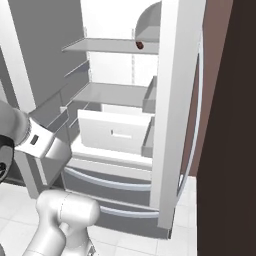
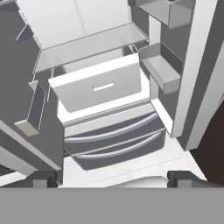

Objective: Move the hot dog bun to the plate on the dining table and place the condiment next to that plate. Then navigate to the fridge and take the sausage and place it on the plate as well.

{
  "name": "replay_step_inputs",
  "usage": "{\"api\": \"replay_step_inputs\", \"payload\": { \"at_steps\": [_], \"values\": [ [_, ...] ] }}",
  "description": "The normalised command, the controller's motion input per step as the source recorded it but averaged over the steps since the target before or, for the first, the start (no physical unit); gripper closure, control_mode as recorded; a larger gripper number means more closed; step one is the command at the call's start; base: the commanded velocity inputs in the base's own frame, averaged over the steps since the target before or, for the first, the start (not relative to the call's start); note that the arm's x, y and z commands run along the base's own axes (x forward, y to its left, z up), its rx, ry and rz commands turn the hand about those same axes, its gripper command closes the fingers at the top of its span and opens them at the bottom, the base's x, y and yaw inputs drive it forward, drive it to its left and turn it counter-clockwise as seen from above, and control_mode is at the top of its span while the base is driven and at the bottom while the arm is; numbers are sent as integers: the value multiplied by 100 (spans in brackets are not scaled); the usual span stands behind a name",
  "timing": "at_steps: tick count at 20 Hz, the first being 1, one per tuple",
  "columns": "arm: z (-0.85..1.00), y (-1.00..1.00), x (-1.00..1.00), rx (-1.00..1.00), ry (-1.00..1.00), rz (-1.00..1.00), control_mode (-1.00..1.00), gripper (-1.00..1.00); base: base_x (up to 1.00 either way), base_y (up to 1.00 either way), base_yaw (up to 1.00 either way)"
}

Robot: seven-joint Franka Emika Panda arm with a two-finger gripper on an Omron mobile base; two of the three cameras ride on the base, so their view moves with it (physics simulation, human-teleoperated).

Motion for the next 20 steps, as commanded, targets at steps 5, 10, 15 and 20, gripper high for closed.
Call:
{"api": "replay_step_inputs", "payload": {
  "at_steps": [5, 10, 15, 20],
  "values": [
    [0, 0, 0, 0, 0, 0, 100, -100, 64, -1, -1],
    [0, 0, 0, 0, 0, 0, 100, -100, 73, 0, -1],
    [0, 0, 0, 0, 0, 0, 100, -100, 68, -7, 0],
    [0, 0, 0, 0, 0, 0, 100, -100, 77, -12, 0]
  ]
}}
